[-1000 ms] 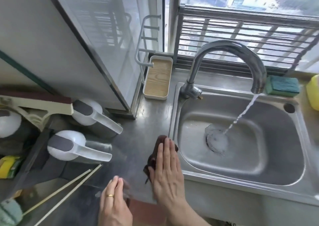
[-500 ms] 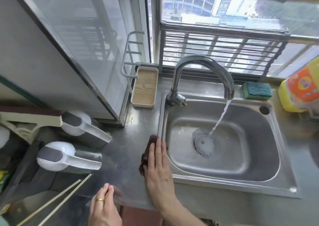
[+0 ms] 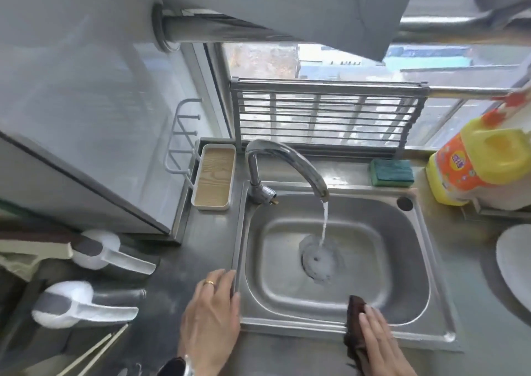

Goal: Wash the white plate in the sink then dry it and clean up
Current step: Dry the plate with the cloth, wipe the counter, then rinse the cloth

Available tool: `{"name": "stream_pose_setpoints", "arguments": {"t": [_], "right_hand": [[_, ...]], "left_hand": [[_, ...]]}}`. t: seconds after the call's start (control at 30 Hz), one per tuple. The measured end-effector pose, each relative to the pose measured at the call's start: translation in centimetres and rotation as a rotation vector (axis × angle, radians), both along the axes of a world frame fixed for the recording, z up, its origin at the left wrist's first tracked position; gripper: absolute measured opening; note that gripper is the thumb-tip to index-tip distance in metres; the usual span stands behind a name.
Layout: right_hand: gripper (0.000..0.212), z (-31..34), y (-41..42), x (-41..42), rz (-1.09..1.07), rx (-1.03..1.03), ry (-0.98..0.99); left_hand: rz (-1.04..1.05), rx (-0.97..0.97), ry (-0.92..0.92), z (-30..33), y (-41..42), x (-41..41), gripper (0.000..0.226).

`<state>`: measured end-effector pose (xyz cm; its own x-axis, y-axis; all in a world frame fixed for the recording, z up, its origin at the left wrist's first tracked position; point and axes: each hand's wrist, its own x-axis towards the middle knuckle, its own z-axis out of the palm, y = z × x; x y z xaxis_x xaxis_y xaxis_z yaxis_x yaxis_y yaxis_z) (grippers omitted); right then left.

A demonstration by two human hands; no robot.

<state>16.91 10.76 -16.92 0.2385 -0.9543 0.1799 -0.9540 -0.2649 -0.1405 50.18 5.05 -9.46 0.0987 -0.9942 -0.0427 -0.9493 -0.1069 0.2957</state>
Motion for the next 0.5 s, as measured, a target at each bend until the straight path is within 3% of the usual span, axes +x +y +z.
{"name": "stream_pose_setpoints", "arguments": {"t": [0.07,0.23,0.33,0.4,0.5], "right_hand": [[0.054,0.7,-1.2,-3.3,0.023,0.0,0.0],[0.055,-0.9,-6.4,-6.9,0.162,0.149,-0.089],[0.058,2.4,-12.7,-7.1,-0.029,0.29,-0.367],[0.05,6.0,-18.5,-4.8,-0.039,0.209,-0.431],[0.059,8.9,-28.4,0.1,0.191,0.153,-0.357]], "left_hand": [[-0.024,-0.028,0.008,-1.3,-1.6,-1.3,0.039],[-0.176,0.054,-0.004,-6.2,-3.1,-1.5,0.056],[-0.178,0.057,0.051,-7.7,-3.0,-1.3,0.057],[-0.181,0.036,0.018,-8.0,-3.0,-1.1,0.058],[-0.186,0.017,-0.006,-8.8,-2.9,-1.1,0.057]]}}
